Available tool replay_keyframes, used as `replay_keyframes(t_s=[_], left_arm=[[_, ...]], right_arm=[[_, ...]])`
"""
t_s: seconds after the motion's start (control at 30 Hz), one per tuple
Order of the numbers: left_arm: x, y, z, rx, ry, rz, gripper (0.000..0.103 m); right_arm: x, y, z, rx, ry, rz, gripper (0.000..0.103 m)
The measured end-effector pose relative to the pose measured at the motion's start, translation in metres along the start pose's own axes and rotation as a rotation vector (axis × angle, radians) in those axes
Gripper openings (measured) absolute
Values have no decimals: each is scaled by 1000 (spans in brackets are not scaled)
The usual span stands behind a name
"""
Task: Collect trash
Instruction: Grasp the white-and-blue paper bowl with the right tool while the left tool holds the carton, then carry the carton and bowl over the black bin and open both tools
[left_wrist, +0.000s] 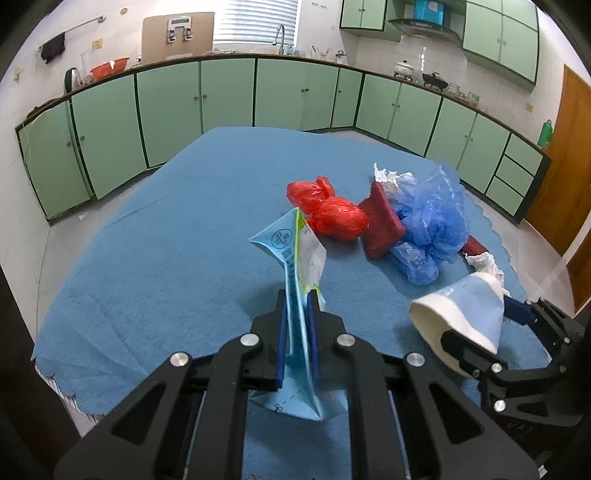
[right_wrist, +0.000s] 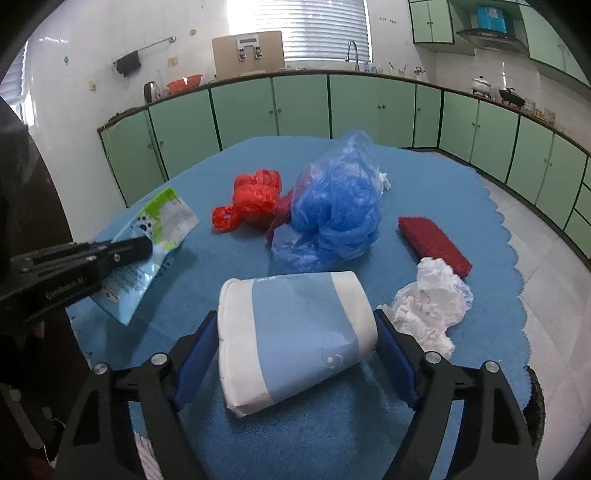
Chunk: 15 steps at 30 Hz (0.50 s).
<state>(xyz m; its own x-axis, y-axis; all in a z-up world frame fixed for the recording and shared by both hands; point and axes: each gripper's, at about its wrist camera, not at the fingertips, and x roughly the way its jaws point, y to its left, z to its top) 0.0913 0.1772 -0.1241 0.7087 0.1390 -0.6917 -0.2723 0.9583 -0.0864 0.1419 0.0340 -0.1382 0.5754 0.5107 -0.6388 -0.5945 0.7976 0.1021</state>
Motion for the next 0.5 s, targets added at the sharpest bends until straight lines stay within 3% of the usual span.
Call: replay_keyframes(t_s=[0.5], left_arm=[[-23, -29, 11, 71, -58, -40, 9]], right_arm=[[-57, -19, 21, 67, -132, 0, 80]])
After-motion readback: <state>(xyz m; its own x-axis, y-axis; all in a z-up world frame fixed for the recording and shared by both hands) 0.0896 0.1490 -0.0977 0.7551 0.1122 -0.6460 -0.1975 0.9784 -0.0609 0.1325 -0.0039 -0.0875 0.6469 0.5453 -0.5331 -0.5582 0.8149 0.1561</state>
